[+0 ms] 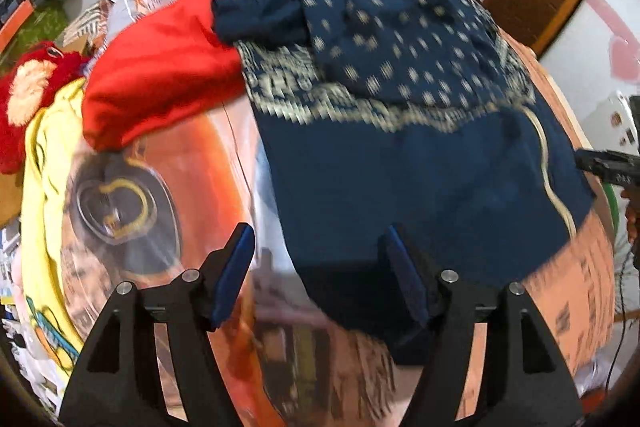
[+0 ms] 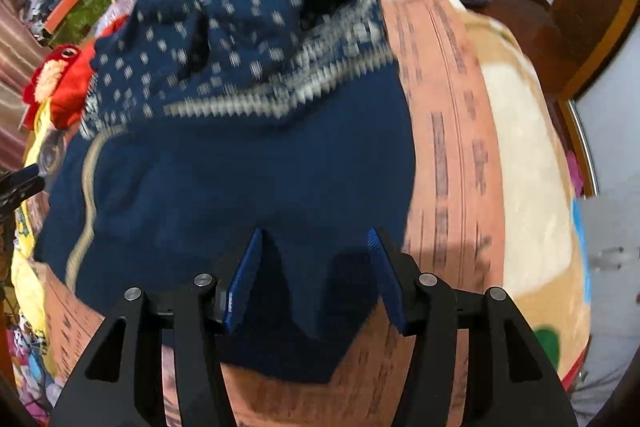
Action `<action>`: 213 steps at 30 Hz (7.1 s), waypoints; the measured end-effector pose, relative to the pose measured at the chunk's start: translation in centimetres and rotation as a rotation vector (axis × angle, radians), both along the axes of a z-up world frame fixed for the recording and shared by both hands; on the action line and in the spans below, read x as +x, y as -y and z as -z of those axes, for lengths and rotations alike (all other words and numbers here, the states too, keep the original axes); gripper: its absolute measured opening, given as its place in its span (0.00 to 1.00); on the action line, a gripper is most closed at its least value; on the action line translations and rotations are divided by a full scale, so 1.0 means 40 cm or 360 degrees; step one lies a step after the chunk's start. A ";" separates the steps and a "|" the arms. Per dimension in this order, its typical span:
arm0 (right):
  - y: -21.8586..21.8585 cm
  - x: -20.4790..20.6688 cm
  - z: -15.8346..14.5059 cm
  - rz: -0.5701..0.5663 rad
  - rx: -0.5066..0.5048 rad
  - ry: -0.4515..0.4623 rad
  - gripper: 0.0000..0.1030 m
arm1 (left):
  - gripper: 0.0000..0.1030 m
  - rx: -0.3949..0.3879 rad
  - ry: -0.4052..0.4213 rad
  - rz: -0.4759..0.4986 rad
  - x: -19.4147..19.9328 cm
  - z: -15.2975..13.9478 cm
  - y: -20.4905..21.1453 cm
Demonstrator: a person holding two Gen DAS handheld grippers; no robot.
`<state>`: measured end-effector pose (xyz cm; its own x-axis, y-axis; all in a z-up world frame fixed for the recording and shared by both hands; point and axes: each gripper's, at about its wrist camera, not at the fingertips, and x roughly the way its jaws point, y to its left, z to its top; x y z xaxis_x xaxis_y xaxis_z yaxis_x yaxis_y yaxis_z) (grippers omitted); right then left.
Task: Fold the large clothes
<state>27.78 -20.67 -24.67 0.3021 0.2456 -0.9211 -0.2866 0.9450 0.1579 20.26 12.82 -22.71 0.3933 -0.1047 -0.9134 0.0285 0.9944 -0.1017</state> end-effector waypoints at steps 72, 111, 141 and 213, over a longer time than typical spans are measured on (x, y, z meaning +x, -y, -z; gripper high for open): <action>-0.172 0.635 -0.213 0.0146 0.0338 0.0543 0.05 | 0.11 -0.0477 0.0307 -0.0553 0.661 -0.028 -0.273; -0.278 0.505 -0.092 -0.0164 0.0163 0.0327 0.44 | 0.65 -0.0122 0.0244 0.0052 0.591 0.010 0.088; -0.242 0.710 -0.168 0.0288 0.0047 0.0642 0.44 | 0.65 0.0197 0.0202 -0.0139 0.798 0.003 -0.073; -0.329 0.302 -0.124 -0.0099 0.0107 0.0368 0.62 | 0.31 -0.0945 0.0335 -0.0991 0.566 0.123 -0.139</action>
